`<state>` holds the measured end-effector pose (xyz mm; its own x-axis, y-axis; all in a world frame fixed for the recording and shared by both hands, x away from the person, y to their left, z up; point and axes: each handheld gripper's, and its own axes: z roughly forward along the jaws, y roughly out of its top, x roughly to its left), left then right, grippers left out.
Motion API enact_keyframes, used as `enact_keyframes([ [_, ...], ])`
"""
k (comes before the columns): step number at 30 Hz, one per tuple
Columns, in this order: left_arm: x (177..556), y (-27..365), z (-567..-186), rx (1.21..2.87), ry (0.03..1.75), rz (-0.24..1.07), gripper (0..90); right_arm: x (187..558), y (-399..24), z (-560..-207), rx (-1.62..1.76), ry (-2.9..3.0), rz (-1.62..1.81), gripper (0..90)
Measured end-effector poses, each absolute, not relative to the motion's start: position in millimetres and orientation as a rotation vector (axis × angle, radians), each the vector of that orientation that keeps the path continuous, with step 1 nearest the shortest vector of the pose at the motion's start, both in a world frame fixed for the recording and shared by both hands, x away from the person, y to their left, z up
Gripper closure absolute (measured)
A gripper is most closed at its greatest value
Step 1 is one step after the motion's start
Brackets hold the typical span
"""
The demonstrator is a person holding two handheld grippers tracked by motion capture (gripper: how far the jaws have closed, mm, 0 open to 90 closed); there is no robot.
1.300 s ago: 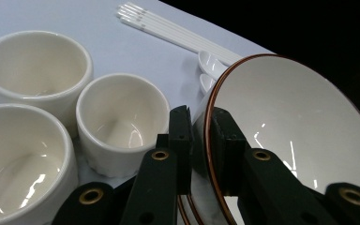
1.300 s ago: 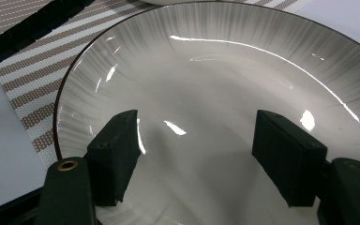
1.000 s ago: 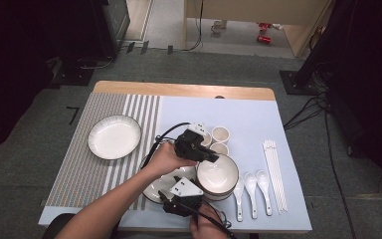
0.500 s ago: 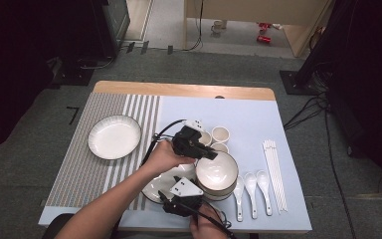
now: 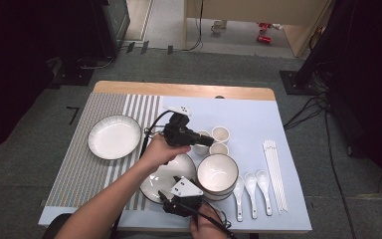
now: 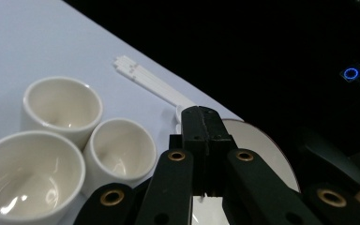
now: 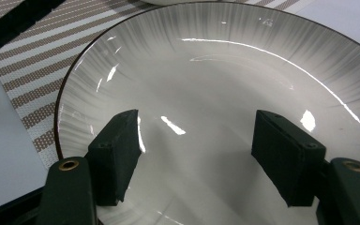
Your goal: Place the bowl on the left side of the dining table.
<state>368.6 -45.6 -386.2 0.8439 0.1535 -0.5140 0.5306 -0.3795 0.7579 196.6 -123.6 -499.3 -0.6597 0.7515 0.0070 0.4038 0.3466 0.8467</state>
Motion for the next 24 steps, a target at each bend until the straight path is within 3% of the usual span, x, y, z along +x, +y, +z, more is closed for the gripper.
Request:
enact_keyframes([
  [4,363.6,-51.9,-391.7,2.020,0.469,-0.413,90.0,196.7,-123.7,-499.4,1.017,2.232,1.238,31.6],
  [9,356.8,-68.8,-406.7,2.131,0.398,-0.345,82.6,196.6,-123.6,-499.4,1.017,2.233,1.239,31.7],
  [24,352.8,-114.8,-430.1,2.222,0.170,-0.383,72.6,196.3,-123.6,-499.4,1.022,2.236,1.238,31.6],
])
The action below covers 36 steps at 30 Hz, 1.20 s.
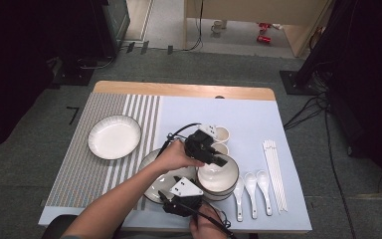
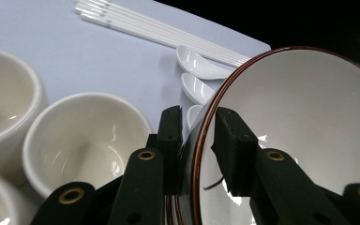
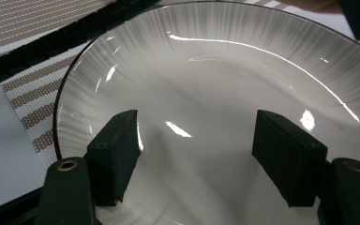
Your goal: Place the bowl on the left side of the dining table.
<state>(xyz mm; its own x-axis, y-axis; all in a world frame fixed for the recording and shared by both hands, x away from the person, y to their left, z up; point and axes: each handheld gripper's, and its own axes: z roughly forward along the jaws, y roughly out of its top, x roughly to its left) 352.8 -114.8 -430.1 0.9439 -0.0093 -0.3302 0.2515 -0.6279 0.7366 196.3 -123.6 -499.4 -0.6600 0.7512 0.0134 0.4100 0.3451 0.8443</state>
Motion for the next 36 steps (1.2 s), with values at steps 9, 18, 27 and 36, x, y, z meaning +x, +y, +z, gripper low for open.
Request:
enact_keyframes([
  [9,349.5,-111.6,-425.1,2.205,0.132,-0.314,74.2,196.4,-123.5,-499.4,1.023,2.235,1.239,31.5],
  [18,347.4,-105.3,-419.4,2.246,0.162,-0.307,84.1,196.6,-123.7,-499.4,1.024,2.233,1.237,30.9],
  [27,351.3,-102.1,-411.3,2.199,0.241,-0.346,84.0,196.2,-123.4,-499.3,1.013,2.238,1.245,33.1],
  [36,353.1,-100.5,-408.5,2.215,0.281,-0.337,83.9,196.2,-123.4,-499.3,1.012,2.237,1.245,33.1],
])
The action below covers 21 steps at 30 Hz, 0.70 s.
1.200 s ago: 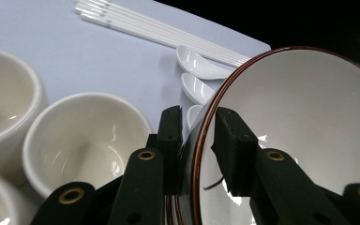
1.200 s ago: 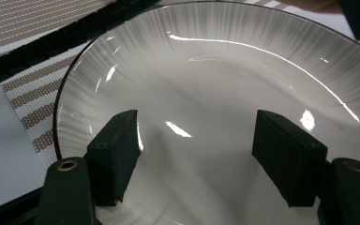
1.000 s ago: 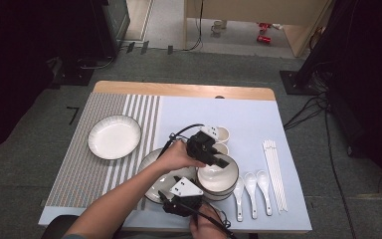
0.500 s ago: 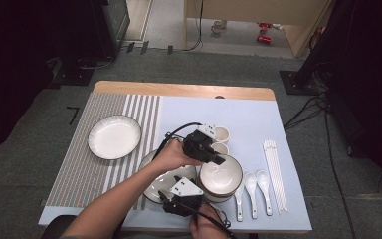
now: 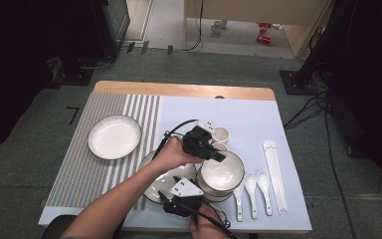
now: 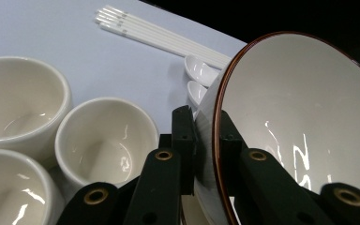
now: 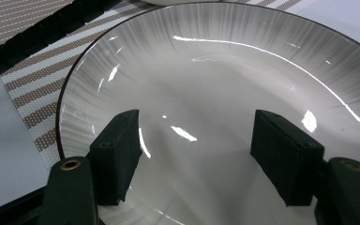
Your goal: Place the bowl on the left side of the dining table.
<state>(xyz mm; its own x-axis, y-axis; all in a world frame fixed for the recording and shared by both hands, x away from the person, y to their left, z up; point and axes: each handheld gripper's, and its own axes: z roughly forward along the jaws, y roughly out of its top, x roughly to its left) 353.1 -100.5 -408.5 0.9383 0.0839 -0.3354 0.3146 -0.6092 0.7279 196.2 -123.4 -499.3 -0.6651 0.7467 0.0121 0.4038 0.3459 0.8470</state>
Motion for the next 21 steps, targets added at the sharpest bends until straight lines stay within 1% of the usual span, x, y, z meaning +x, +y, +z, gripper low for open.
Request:
enact_keyframes([
  [21,363.5,-74.9,-402.7,2.181,0.384,-0.326,83.5,196.4,-123.5,-499.4,1.010,2.237,1.243,33.1],
])
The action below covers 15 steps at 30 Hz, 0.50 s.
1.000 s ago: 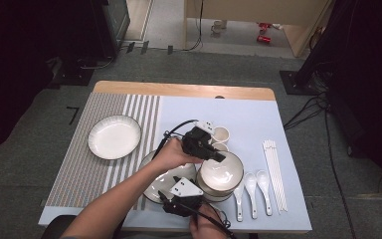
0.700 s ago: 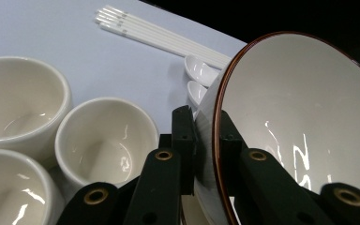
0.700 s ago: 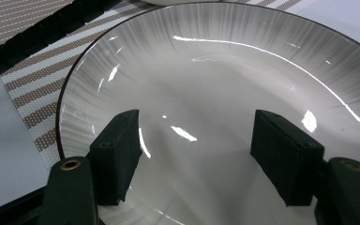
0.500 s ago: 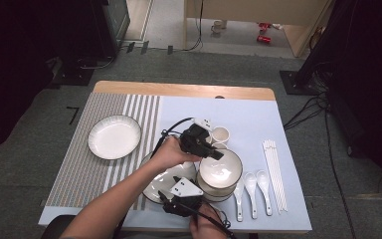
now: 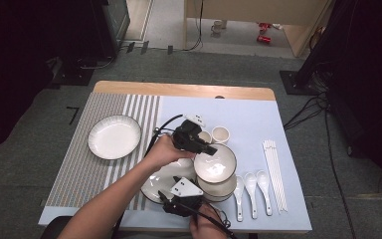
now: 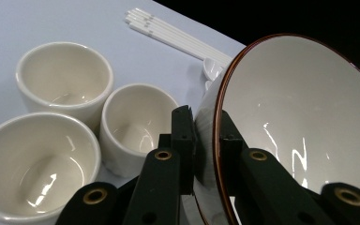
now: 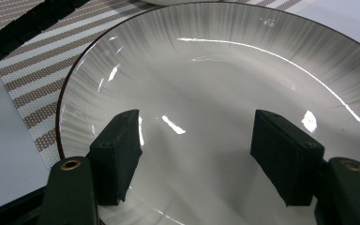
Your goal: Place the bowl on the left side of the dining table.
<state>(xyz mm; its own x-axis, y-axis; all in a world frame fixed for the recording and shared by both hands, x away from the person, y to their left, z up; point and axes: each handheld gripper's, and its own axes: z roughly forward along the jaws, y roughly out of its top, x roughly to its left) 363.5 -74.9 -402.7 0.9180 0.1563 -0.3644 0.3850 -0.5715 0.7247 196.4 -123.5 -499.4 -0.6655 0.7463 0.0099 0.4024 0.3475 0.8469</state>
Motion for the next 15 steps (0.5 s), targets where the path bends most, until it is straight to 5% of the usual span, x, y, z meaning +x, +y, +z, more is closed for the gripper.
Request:
enact_keyframes([
  [15,366.7,-57.7,-397.8,2.135,0.447,-0.323,83.5,196.4,-123.5,-499.4,1.011,2.238,1.244,33.0],
])
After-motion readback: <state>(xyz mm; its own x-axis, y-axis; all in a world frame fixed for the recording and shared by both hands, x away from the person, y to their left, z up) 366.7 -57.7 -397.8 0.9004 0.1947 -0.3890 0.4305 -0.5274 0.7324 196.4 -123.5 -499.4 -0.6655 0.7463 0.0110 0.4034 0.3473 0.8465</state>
